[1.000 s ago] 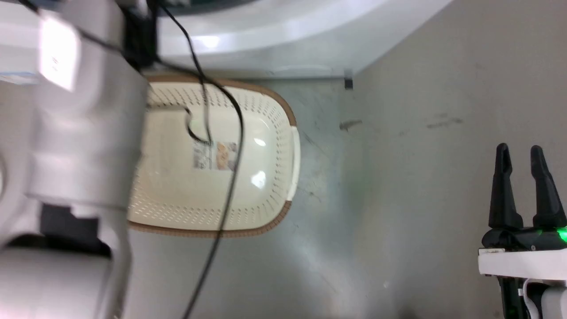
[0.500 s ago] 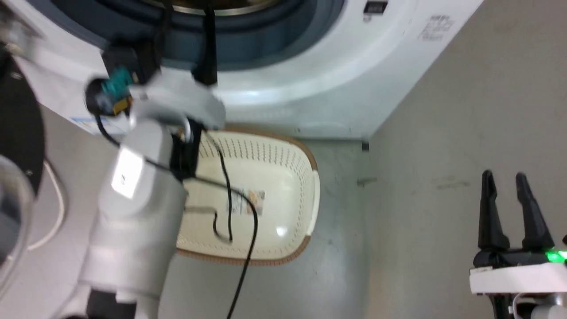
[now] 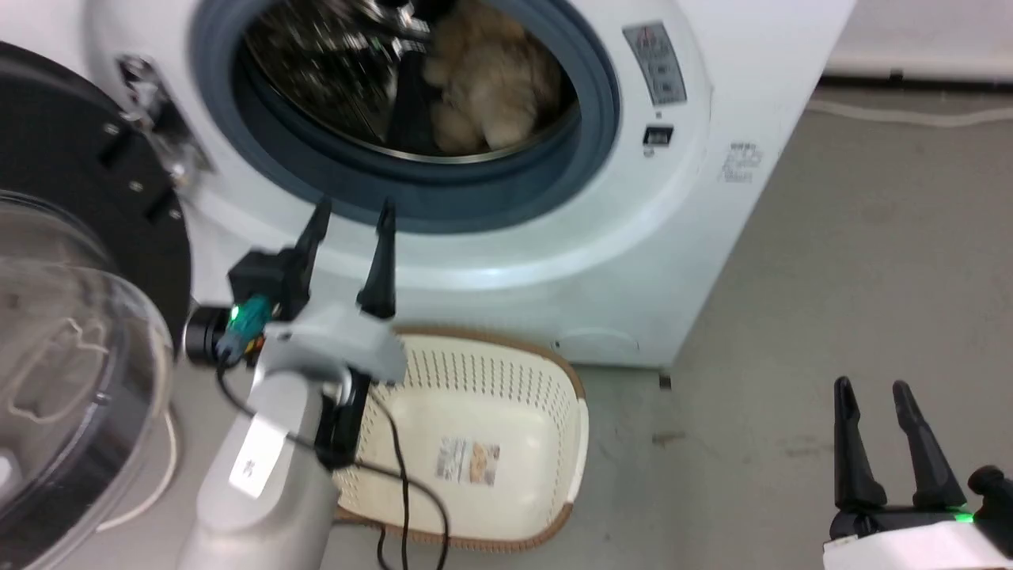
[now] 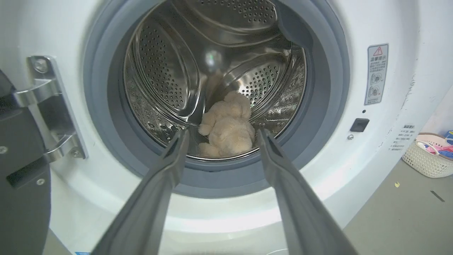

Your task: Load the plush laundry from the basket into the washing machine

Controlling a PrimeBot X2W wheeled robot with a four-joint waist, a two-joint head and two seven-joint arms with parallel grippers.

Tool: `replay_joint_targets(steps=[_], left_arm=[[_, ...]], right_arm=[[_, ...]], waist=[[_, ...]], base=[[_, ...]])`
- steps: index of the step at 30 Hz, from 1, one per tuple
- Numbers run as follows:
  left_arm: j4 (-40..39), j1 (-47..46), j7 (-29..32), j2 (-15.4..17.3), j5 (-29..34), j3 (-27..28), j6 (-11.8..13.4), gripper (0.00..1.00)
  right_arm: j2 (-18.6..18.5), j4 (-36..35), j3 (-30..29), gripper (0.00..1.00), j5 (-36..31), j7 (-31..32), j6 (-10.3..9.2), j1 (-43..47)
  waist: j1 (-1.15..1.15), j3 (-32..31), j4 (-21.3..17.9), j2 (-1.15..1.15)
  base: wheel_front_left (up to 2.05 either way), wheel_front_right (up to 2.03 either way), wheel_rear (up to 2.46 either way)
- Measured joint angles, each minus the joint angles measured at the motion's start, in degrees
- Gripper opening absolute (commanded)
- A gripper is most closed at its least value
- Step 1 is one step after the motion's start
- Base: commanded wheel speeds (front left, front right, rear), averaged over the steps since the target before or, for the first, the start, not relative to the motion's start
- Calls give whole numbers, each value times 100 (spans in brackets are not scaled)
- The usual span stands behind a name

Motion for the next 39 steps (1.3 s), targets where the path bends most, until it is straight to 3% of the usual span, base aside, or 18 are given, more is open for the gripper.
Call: replay_joint_targets(steps=[14, 29, 39], left_arm=[[-1236, 1556, 539, 379, -193, 74, 202, 100], [-2329, 2849, 916, 714, -196, -14, 364, 100], [-2682, 3265, 898, 710, -269, 38, 503, 100]], right_arm=[[-1, 199, 8, 100, -338, 0, 0, 279], [-1, 386, 112, 100, -631, 0, 0, 432], [-1, 394, 177, 100, -634, 2, 0, 527]], waist=[[2, -831, 234, 0], [2, -1058, 159, 0], [2, -1112, 150, 0]], base=[[0, 0, 0], [0, 0, 0], [0, 0, 0]])
